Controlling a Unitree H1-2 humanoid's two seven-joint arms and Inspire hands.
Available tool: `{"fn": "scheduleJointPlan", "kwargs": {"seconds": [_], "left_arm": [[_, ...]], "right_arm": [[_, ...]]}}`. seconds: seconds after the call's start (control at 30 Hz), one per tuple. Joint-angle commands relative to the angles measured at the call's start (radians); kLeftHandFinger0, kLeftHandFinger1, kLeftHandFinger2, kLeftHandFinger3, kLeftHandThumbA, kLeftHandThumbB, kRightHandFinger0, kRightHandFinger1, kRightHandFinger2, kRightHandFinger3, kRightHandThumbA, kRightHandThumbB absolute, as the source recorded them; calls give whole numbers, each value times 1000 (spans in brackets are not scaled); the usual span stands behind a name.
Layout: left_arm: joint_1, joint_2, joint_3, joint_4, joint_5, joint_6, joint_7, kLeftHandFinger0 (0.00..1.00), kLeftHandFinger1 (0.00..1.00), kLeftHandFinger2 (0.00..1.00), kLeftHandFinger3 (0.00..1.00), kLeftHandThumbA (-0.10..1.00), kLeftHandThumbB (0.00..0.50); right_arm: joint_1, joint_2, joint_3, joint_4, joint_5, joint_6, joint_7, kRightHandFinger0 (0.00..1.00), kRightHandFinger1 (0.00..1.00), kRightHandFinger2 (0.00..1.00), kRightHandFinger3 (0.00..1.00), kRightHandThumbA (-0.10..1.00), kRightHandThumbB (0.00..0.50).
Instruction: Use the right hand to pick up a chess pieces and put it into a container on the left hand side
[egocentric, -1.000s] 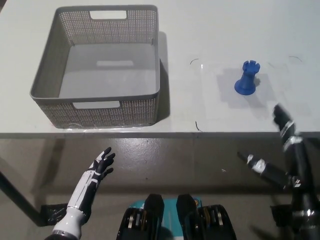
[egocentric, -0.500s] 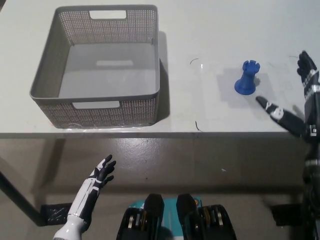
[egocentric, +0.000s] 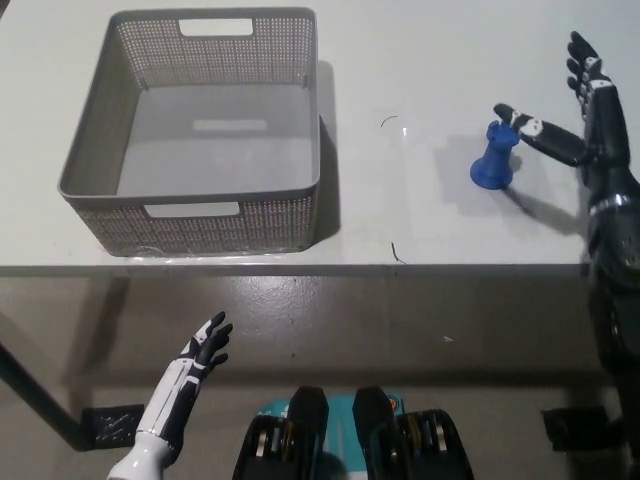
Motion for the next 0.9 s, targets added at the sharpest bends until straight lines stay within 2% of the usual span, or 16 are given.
{"fn": "scheduleJointPlan", "kwargs": {"seconds": [0.0, 0.13, 0.23, 0.37, 0.6, 0.73, 0.87], "left_arm": [[-4, 10, -8, -25, 4, -48, -12, 1000, 1000, 1000, 1000, 1000, 103], [-4, 10, -11, -21, 7, -48, -12, 1000, 1000, 1000, 1000, 1000, 110], [-2, 8, -10, -19, 1, -51, -11, 1000, 1000, 1000, 1000, 1000, 110], [-1, 11, -13, -28, 7, -41, -12, 1000, 1000, 1000, 1000, 1000, 112], [-1, 12, -14, -22, 9, -50, -12, 1000, 1000, 1000, 1000, 1000, 112], [-3, 12, -14, -14, 6, -58, -13, 1000, 1000, 1000, 1000, 1000, 108], [-6, 13, -14, -17, 10, -55, -11, 1000, 1000, 1000, 1000, 1000, 107]], "right_arm": [[-142, -23, 11, 139, -1, -20, -36, 1000, 1000, 1000, 1000, 1000, 365], [-211, -23, 18, 296, 7, -75, -40, 1000, 1000, 1000, 1000, 1000, 385], [-248, -19, 32, 392, -2, -79, -55, 1000, 1000, 1000, 1000, 1000, 396], [-287, -26, 56, 518, -10, -117, -69, 1000, 1000, 1000, 1000, 1000, 383], [-305, -23, 83, 605, -11, -97, -82, 1000, 1000, 1000, 1000, 1000, 420], [-301, -25, 109, 640, -22, -104, -95, 1000, 1000, 1000, 1000, 1000, 380], [-297, -33, 115, 665, -7, -93, -96, 1000, 1000, 1000, 1000, 1000, 396]]}}
